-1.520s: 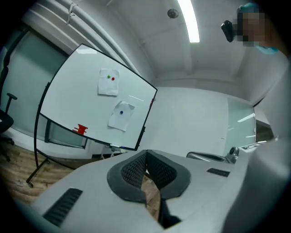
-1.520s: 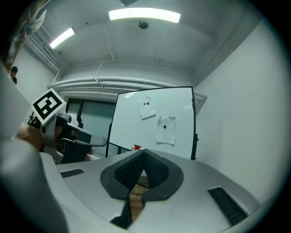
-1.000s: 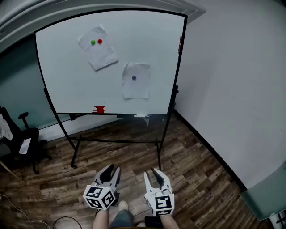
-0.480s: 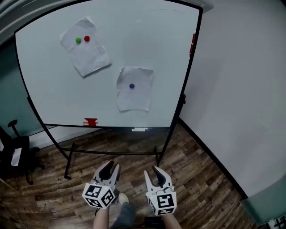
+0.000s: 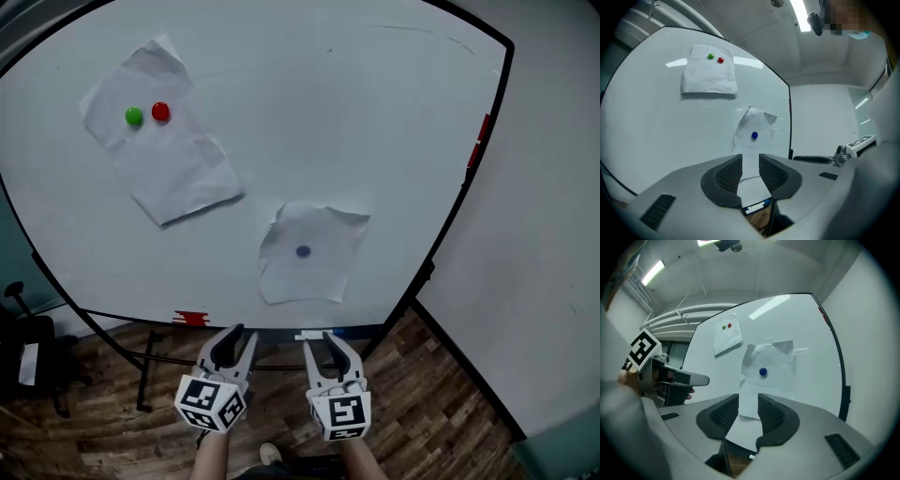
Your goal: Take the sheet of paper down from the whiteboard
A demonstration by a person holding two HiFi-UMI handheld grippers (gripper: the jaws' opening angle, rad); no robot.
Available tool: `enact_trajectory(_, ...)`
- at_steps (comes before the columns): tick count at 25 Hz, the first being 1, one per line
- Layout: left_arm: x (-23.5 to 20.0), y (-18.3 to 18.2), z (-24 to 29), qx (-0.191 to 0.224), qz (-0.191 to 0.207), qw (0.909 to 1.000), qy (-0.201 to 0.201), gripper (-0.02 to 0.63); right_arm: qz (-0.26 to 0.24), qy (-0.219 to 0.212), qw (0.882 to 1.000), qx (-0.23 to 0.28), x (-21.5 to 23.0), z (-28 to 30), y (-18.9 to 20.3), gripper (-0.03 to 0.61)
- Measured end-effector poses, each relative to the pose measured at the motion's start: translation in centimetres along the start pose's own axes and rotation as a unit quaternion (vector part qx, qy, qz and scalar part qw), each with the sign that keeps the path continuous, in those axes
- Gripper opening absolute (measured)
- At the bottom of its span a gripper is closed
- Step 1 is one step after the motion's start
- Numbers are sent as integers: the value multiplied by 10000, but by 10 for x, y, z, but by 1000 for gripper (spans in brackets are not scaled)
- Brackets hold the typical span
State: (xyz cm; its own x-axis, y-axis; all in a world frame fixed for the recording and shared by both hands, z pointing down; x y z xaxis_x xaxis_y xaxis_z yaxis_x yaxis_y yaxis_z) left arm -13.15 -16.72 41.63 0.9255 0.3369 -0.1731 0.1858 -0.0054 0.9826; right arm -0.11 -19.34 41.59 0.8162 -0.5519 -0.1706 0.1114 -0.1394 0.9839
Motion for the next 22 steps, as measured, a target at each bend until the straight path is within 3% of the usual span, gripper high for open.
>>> enact_trajectory(6,-39,-10,46,-11,43,9999,161,124,-112,182,9997,128,7,56,-7,146)
enact_trajectory(22,-57,-28,105,104,313,9986,413,115,-501,463,9942,834,21,121,-41,155)
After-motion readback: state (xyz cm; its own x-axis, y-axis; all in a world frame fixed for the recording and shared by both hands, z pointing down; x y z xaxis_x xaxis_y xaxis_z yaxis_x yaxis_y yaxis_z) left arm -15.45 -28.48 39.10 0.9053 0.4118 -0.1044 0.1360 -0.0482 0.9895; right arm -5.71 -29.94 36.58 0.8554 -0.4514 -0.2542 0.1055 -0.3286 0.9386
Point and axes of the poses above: the fingertips, and each gripper's own axes: z forward along the fingers, x to its right, y out of its underside, the point moved 1 cm from there along -z, backward along the fingers, and after that the axes turned 6 degrees about y, right-handed, at the moved point
